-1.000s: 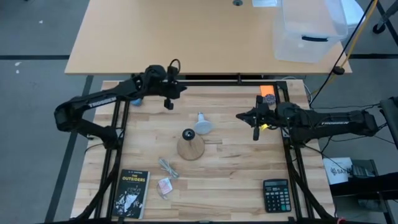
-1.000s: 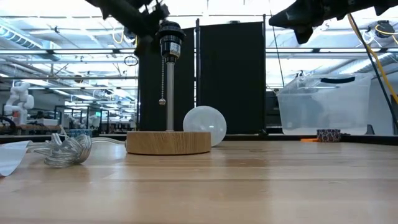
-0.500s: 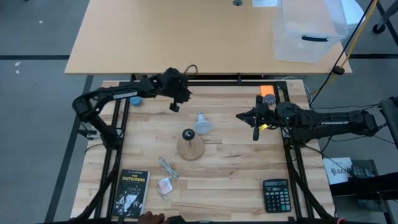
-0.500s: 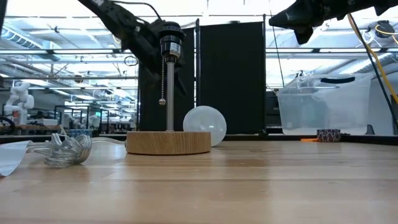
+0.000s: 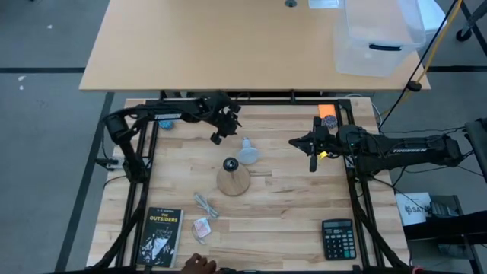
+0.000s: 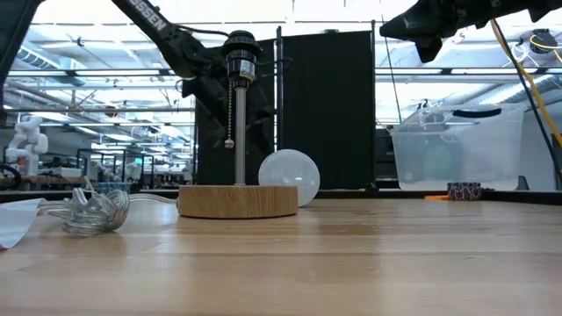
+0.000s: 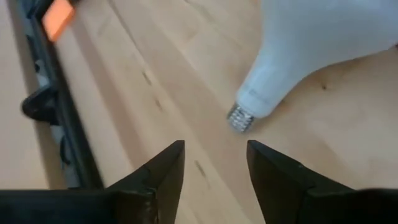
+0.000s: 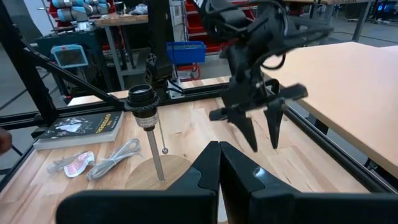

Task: Screw lightbulb
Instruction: Insert the lightbulb on the lamp

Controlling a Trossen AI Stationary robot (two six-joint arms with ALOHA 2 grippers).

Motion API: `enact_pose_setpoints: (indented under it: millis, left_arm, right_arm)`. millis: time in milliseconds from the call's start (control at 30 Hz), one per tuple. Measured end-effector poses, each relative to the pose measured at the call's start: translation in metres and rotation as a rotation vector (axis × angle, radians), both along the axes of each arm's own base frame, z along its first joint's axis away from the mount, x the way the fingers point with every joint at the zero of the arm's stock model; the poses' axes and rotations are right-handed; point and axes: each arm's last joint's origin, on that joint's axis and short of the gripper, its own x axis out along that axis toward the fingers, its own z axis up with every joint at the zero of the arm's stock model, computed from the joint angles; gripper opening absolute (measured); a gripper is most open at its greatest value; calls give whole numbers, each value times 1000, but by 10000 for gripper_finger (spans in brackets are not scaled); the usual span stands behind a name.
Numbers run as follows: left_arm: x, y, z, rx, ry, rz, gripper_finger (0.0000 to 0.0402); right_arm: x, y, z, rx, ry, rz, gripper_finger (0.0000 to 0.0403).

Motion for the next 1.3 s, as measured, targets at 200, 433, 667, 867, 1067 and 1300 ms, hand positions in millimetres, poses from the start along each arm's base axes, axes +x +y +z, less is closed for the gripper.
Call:
enact_pose_setpoints:
  millis: [200, 433, 667, 867, 1067, 1300]
  left_arm:
    - [10, -9, -19, -5, 45, -46, 188]
    - [18, -22, -25, -13, 51, -93, 188]
    - [28, -29, -39, -13, 53, -128, 188]
    - [37, -36, -45, -6, 26, -154, 188]
    - [41, -42, -47, -28, 20, -143, 188]
    - [47, -47, -62, -88, 41, -74, 188]
  right_arm:
    - [0, 0, 0, 1, 1, -4, 0]
    - [0, 0, 0, 1, 0, -5, 0]
    - [0, 0, 0, 2, 0, -5, 0]
    - [0, 0, 0, 2, -1, -6, 0]
    - [0, 0, 1, 2, -7, -5, 0]
    - [0, -3, 1, 1, -9, -24, 0]
